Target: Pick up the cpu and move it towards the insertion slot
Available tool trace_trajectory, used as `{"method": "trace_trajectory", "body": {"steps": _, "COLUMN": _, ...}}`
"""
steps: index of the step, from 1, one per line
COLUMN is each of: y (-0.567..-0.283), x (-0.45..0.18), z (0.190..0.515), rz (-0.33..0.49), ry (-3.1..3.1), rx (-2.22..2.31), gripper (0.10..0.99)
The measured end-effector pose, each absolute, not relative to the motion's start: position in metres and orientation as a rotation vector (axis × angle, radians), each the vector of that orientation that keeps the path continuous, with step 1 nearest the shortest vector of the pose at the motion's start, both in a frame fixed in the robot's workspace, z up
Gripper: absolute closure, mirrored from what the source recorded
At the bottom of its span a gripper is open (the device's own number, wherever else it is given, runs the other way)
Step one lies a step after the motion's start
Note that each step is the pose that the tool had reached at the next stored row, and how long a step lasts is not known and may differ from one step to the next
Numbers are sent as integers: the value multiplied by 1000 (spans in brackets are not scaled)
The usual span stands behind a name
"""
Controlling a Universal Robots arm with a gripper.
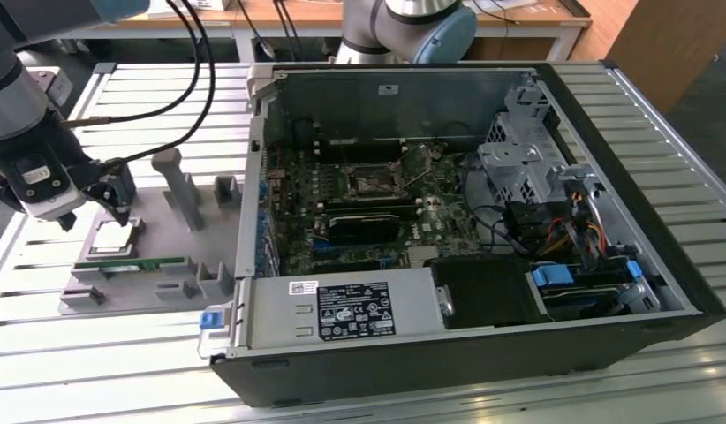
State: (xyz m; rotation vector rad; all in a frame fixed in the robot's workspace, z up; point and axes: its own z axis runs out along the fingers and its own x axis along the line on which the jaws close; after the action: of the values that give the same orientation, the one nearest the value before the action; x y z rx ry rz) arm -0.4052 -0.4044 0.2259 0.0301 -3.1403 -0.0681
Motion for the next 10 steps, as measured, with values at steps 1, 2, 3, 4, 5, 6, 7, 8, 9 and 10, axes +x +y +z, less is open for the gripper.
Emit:
{"method": "trace_trajectory", "body": {"steps": 1, "y": -404, "x": -405, "z": 225, "rz": -68, "ry": -3140, "rx": 30, "gripper": 380}}
{"method": "trace_trajectory", "body": {"steps": 2, "y": -404, "x": -406, "z": 224, "rz": -68, "ry": -3140, "rx": 30, "gripper": 380}}
{"method": "trace_trajectory", "body": {"steps": 3, "y": -404, "x": -406, "z": 222, "rz": -68, "ry": -3140, "rx": 30, "gripper": 380}}
{"method": "trace_trajectory", "body": {"steps": 4, "y": -404, "x": -406, "z": 221, "rz": -68, "ry": -3140, "rx": 30, "gripper": 380}}
{"method": "trace_trajectory", "body": {"steps": 5, "y": -404, "x": -406, "z": 219, "rz": -68, "ry": -3140, "rx": 30, "gripper": 380}}
{"method": "trace_trajectory", "body": {"steps": 6, "y": -404, "x": -406, "z": 218, "rz": -68, "ry": -3140, "rx": 30, "gripper": 380}}
{"method": "trace_trajectory", "body": {"steps": 7, "y": -404, "x": -406, "z": 216, "rz": -68, "ry": -3140, "rx": 30, "gripper": 380}}
{"method": "trace_trajectory", "body": {"steps": 8, "y": -404, "x": -406, "z": 215, "rz": -69, "ry": -3140, "rx": 30, "gripper": 380}}
{"method": "trace_trajectory", "body": {"steps": 9, "y": -404, "x": -406, "z": 213, "rz": -69, "ry": -3140, "rx": 30, "gripper": 380}}
{"method": "trace_trajectory", "body": {"steps": 10, "y": -404, "x": -406, "z": 212, "rz": -70, "ry": -3140, "rx": 30, "gripper": 380}}
